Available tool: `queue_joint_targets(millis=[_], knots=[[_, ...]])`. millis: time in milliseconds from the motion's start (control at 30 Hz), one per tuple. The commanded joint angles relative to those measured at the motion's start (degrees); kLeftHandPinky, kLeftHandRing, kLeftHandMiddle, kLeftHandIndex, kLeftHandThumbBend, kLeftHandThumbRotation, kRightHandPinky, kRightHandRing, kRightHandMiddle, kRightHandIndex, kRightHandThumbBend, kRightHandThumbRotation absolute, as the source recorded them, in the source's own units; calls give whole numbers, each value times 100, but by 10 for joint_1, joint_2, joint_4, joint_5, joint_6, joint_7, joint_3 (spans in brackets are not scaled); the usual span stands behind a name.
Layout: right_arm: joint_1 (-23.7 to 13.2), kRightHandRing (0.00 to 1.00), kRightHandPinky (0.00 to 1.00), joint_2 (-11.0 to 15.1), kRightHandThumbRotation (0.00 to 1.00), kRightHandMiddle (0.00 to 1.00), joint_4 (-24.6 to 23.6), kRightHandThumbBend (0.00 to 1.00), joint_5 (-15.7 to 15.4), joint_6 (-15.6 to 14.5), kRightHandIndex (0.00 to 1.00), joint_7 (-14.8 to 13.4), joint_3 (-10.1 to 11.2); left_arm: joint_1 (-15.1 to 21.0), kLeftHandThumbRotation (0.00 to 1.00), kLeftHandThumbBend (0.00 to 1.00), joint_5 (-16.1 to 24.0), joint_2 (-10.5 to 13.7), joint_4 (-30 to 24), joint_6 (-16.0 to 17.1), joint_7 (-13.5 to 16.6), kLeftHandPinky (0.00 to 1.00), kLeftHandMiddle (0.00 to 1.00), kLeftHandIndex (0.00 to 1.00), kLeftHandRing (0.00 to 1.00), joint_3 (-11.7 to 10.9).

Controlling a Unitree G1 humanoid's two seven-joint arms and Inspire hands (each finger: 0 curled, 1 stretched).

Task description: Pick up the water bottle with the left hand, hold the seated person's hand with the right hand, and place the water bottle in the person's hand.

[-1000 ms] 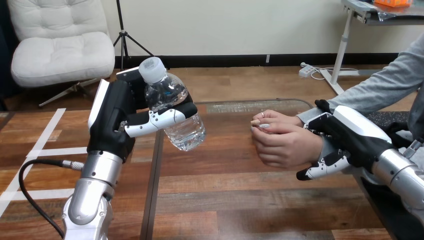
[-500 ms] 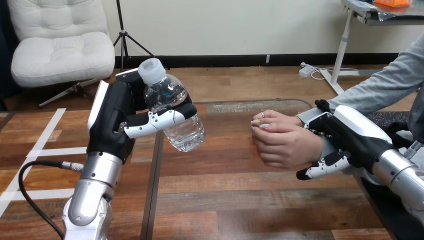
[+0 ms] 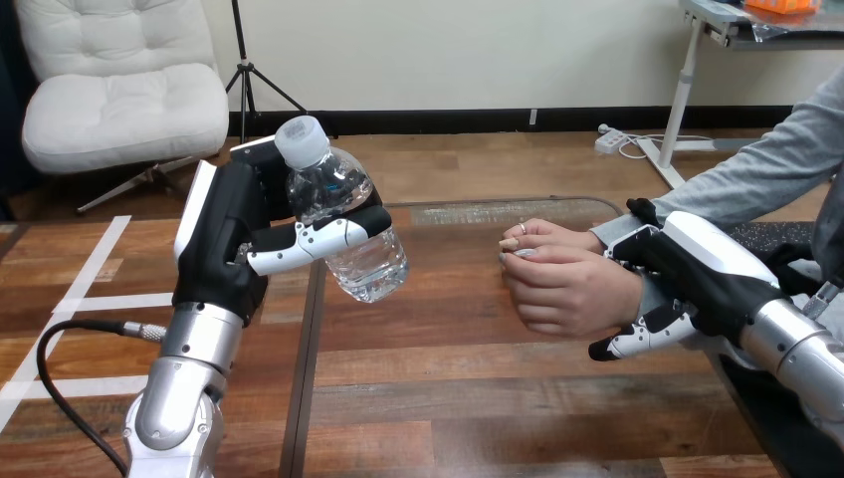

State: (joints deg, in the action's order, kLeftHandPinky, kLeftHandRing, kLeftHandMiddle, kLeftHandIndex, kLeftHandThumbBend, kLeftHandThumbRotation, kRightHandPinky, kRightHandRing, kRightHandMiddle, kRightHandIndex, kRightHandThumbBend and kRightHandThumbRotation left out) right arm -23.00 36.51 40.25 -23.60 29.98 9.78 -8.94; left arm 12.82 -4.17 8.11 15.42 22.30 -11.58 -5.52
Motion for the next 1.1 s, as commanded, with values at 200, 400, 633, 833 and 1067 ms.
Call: queue_joint_targets(millis=[200, 400, 633, 833, 1067], knots=[[-48, 28, 27, 5, 0, 32, 10, 85, 3, 11, 35, -12, 9, 22, 0, 65, -5, 2, -31, 18, 7, 24, 33, 36, 29, -5], [-48, 28, 28, 6, 0, 32, 7, 86, 1, 7, 35, -10, 8, 20, 0, 65, -4, 1, -34, 16, 10, 24, 33, 36, 29, -5], [-48, 28, 29, 6, 0, 32, 11, 88, -1, 12, 35, -13, 7, 20, 0, 66, -5, 1, -37, 12, 14, 24, 33, 36, 29, -6], [-46, 27, 27, 6, 0, 31, 10, 88, -1, 13, 33, -14, 7, 20, 0, 67, -8, 1, -37, 12, 12, 24, 33, 36, 29, -6], [-45, 25, 24, 4, 0, 30, 7, 87, -4, 11, 31, -19, 7, 21, 0, 66, -8, 3, -30, 17, 10, 24, 33, 36, 29, -6]])
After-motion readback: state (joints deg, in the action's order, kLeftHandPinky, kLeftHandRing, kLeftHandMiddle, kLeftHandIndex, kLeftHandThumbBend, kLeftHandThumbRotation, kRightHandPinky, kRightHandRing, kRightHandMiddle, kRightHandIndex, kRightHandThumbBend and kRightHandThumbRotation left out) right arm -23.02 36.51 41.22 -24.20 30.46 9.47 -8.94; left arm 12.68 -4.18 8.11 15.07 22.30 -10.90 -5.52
